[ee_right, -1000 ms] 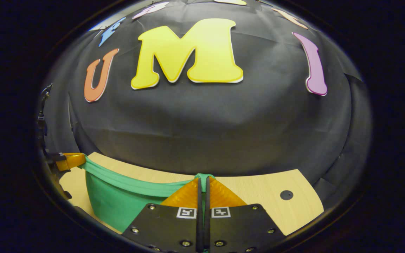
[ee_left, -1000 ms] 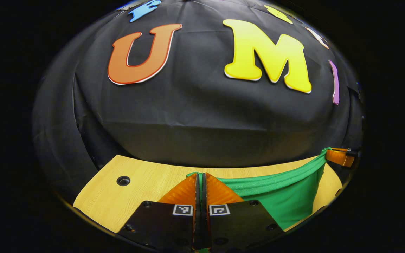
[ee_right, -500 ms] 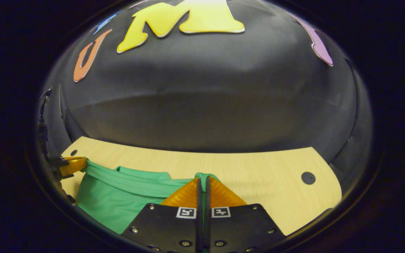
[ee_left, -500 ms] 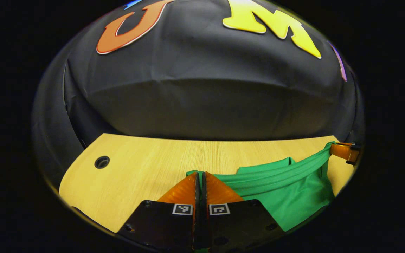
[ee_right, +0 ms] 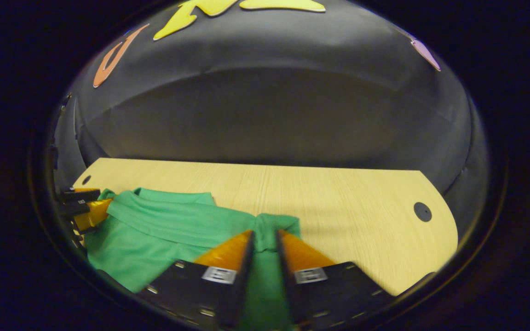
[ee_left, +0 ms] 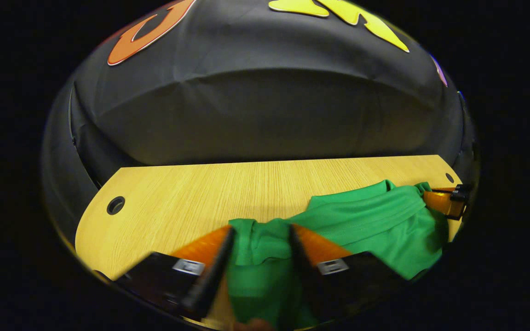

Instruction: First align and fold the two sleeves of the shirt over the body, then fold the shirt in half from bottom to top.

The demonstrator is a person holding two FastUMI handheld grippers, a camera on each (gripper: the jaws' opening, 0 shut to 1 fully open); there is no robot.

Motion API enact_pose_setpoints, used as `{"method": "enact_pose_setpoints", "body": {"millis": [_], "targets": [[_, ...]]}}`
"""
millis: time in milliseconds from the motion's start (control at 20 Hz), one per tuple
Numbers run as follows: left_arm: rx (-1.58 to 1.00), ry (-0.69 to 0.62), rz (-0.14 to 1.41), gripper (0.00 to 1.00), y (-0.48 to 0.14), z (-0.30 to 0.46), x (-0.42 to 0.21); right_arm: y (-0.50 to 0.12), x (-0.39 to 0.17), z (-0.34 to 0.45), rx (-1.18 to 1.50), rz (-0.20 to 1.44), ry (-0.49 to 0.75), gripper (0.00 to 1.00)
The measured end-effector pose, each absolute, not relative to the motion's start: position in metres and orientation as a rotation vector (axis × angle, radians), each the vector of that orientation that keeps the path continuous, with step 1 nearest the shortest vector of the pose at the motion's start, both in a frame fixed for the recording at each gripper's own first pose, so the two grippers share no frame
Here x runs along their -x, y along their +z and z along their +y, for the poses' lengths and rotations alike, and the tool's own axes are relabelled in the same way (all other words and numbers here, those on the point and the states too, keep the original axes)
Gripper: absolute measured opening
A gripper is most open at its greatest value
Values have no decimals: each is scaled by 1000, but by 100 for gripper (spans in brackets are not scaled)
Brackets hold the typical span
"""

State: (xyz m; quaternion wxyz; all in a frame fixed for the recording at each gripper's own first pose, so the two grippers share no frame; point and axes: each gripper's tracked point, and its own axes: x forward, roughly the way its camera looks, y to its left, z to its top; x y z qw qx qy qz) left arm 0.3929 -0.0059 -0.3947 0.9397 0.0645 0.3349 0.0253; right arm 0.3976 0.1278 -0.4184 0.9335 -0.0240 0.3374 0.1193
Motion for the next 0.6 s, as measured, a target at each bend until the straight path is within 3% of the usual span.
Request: {"method": "enact_pose_setpoints", "body": {"millis": [50, 100, 150, 600], "targets": [[-138, 66, 684, 100, -396, -3, -392, -413, -398, 124, 42, 680, 230, 61], [-141, 78, 675, 99, -394, 0, -392, -413, -396, 122, 35, 687, 221, 88], [-141, 88, 671, 98, -389, 0, -390, -409, -393, 123, 27, 693, 226, 93], [-90, 71, 444, 98, -267, -18, -366, -286, -355, 121, 19, 481, 266, 93]]}}
